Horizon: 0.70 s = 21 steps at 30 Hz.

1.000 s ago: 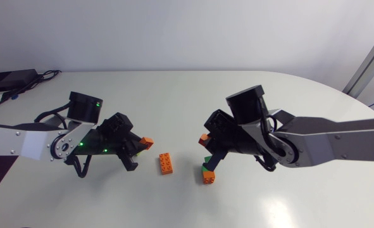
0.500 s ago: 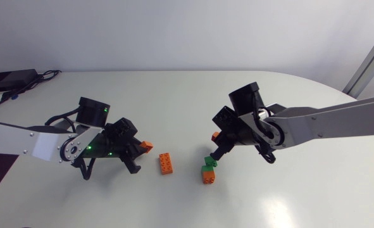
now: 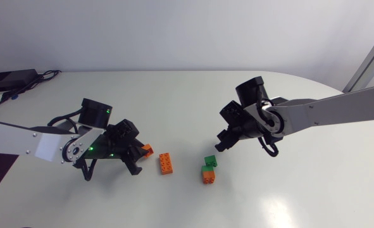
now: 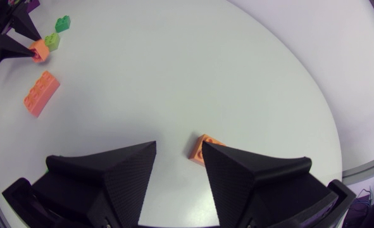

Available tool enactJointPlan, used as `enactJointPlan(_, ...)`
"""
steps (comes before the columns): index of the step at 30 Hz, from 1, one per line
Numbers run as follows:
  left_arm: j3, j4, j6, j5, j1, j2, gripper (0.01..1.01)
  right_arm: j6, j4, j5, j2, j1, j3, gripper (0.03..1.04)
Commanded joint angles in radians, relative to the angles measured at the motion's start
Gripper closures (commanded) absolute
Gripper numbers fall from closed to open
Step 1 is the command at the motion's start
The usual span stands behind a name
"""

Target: Disassemble duplo

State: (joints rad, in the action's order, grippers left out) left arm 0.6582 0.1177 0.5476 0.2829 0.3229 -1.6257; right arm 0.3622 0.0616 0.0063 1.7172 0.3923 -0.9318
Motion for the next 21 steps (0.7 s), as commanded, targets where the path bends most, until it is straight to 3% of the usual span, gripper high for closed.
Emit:
enactJointPlan(1,0.000,0.005,-0.018,-0.007,0.007,-0.019,0.625,-0.017,0.033,-0.026,-0.034,-0.003,0.005,0.40)
enactJointPlan(8,0.001,0.005,-0.017,-0.019,0.011,-0.022,0.513,0.003,0.084,-0.190,-0.191,0.013,0.060,0.22)
enactJointPlan(14,0.001,-0.001,-0.014,-0.024,0.015,-0.023,0.403,0.110,0.130,-0.215,-0.229,0.082,0.100,0.20)
enactJointPlan(21,0.000,-0.004,-0.008,-0.025,0.019,-0.017,0.375,0.204,0.156,-0.212,-0.209,0.115,0.120,0.20)
